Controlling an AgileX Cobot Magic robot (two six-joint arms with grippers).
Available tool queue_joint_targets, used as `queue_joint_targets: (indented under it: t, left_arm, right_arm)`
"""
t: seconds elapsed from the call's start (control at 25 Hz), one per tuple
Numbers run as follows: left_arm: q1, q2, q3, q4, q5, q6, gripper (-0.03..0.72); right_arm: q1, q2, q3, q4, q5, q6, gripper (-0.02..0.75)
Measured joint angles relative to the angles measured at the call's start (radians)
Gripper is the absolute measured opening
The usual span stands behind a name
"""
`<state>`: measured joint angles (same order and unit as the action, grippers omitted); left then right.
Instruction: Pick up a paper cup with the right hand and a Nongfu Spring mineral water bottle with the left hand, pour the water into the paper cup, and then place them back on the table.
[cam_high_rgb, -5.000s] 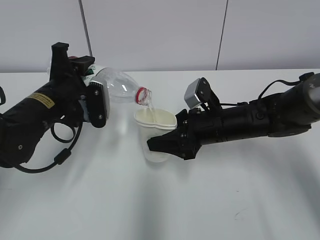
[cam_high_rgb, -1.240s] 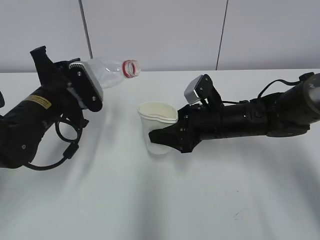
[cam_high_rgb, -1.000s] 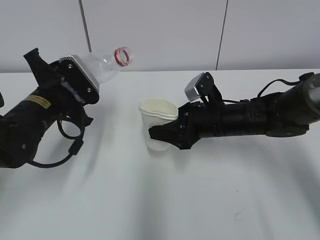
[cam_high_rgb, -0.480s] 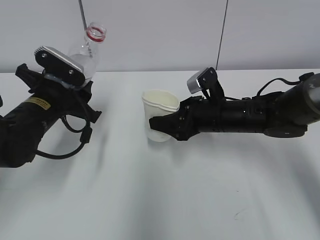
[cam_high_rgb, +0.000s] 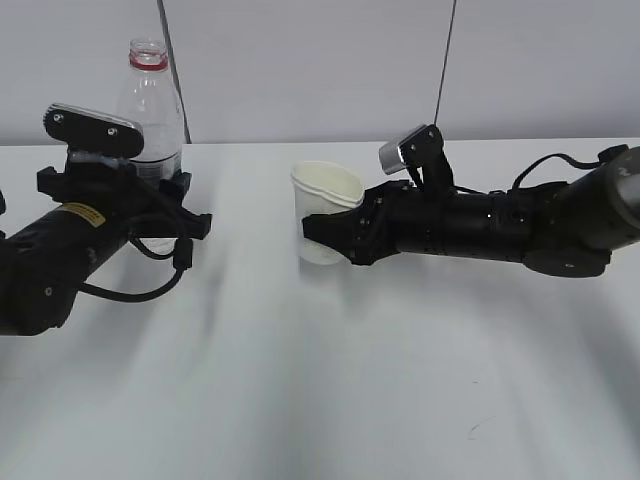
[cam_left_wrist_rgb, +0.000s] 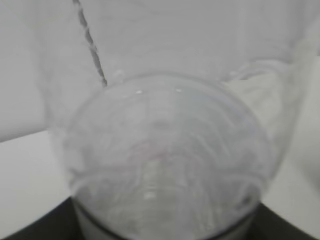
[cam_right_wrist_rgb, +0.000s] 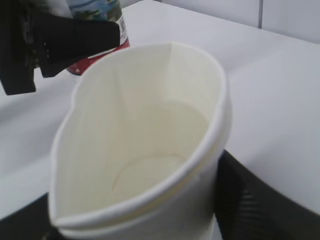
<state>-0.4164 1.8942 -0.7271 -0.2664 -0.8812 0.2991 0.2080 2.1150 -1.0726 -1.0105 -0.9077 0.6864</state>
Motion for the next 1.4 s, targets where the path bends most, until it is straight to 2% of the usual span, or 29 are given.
queue_joint_targets:
  t: [0.36, 0.56, 1.0, 1.4]
  left_arm:
    - [0.000, 0.011, 0.000, 0.001, 0.006, -0.043, 0.365]
    - [0.000, 0.011, 0.000, 0.003, -0.005, -0.044, 0.365]
    - [0.000, 0.011, 0.000, 0.006, -0.048, -0.048, 0.365]
    - [0.000, 0.011, 0.000, 0.008, -0.050, -0.048, 0.365]
  right_arm:
    - [0.000, 0.000, 0.000, 0.140, 0.015, -0.097, 0.464]
    - [0.000, 0.000, 0.000, 0.228, 0.079, -0.166, 0.464]
    - [0.000, 0.000, 0.000, 0.507, 0.202, -0.306, 0.464]
    - [0.000, 0.016, 0.000, 0.680, 0.241, -0.468, 0.464]
